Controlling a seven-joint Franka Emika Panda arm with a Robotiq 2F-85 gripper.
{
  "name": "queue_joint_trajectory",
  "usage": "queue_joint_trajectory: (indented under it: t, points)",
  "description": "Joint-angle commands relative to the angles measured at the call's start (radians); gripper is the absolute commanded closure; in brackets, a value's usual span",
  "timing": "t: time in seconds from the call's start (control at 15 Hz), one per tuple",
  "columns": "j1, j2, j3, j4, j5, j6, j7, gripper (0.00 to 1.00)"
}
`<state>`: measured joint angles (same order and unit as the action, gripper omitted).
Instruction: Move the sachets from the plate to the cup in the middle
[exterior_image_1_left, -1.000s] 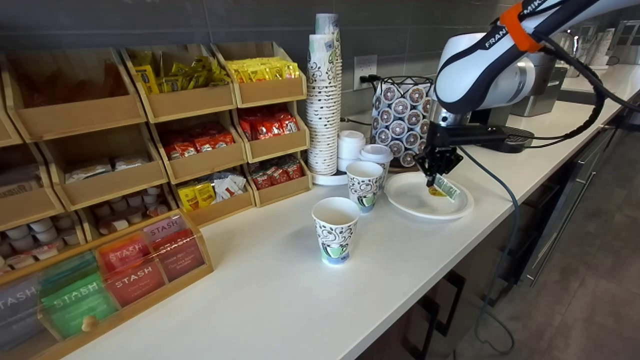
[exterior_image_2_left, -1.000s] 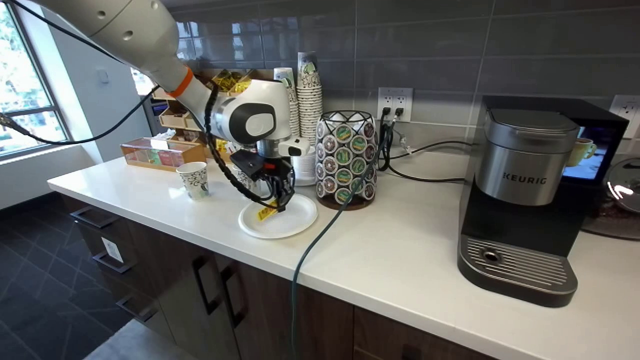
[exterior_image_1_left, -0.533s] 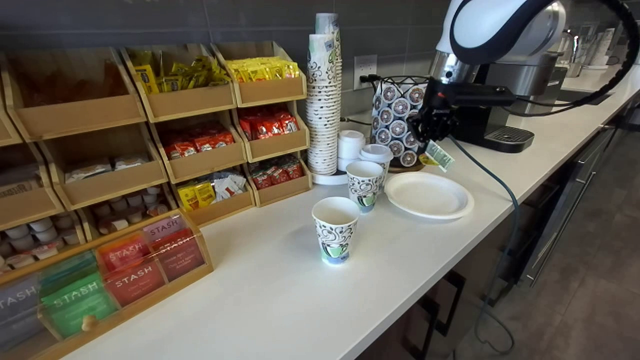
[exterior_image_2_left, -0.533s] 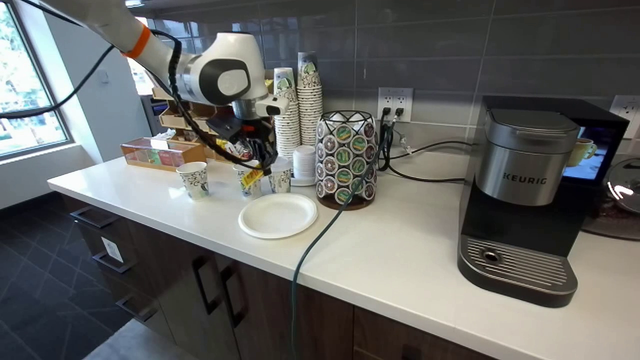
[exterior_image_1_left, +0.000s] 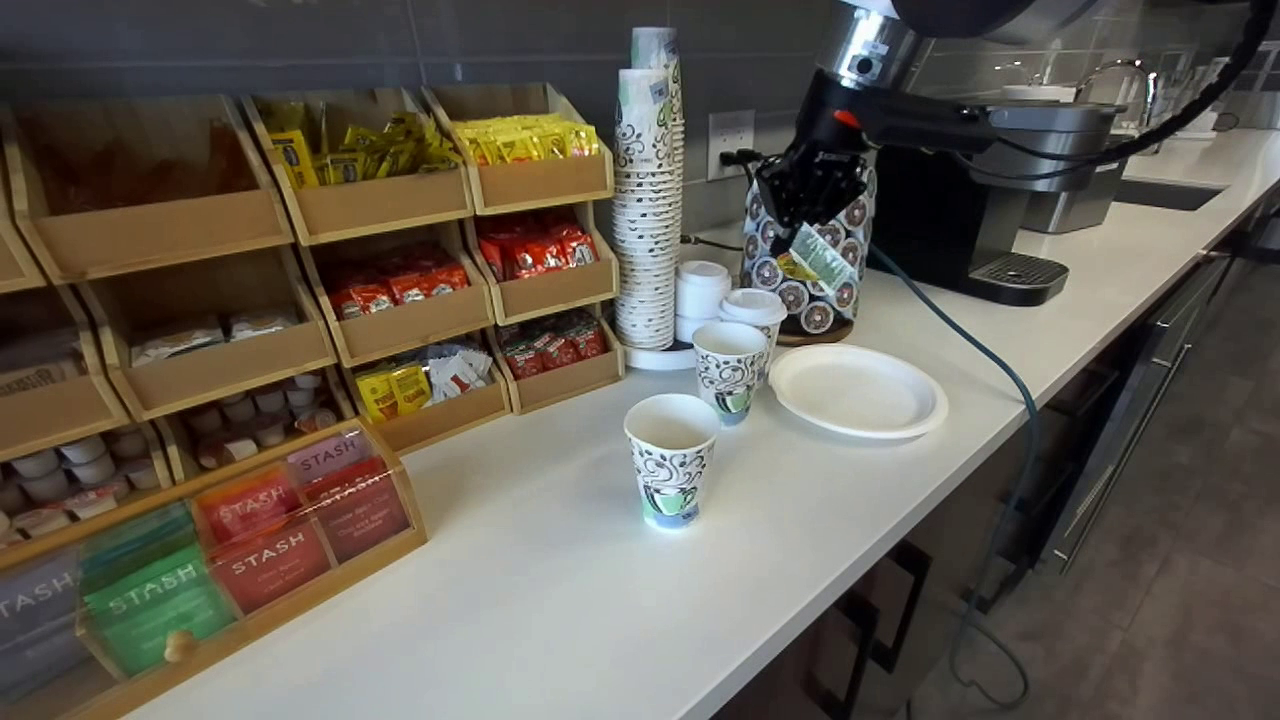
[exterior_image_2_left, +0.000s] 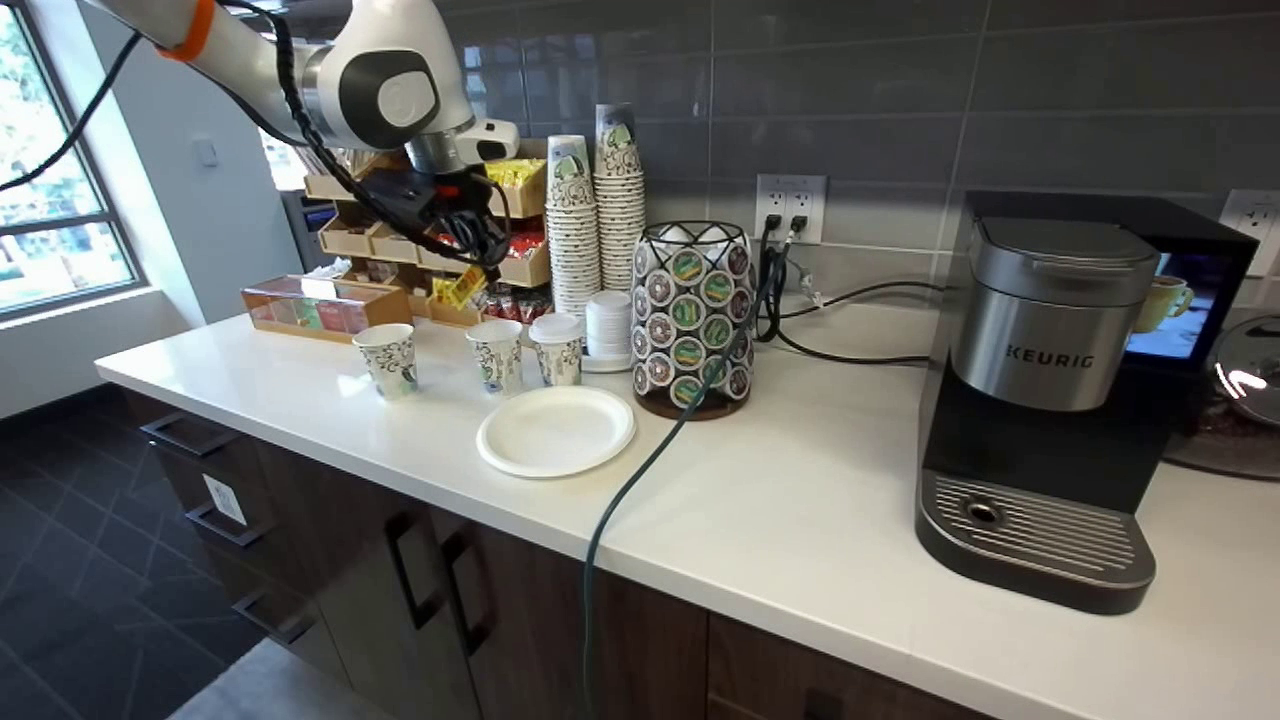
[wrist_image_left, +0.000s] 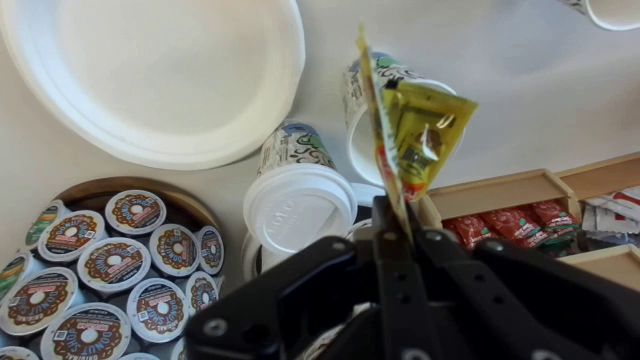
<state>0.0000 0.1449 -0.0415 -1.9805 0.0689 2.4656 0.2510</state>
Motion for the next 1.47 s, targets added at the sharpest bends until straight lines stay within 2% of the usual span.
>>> queue_joint_trajectory:
  t: [0.0, 0.27, 0.47, 0.87, 1.4]
  points:
    - [-0.003, 0.001, 0.003, 0.002, 0.0, -0.001, -0.003, 0.98]
    - [0.008, 0.037, -0.003, 0.028, -0.046, 0.011, 0.046, 1.0]
    - [0.008, 0.063, -0.003, 0.044, -0.029, 0.043, 0.069, 1.0]
    - [0.033, 0.131, -0.023, 0.091, -0.059, 0.141, 0.19, 1.0]
    - [0.073, 0.259, -0.048, 0.187, -0.093, 0.173, 0.228, 1.0]
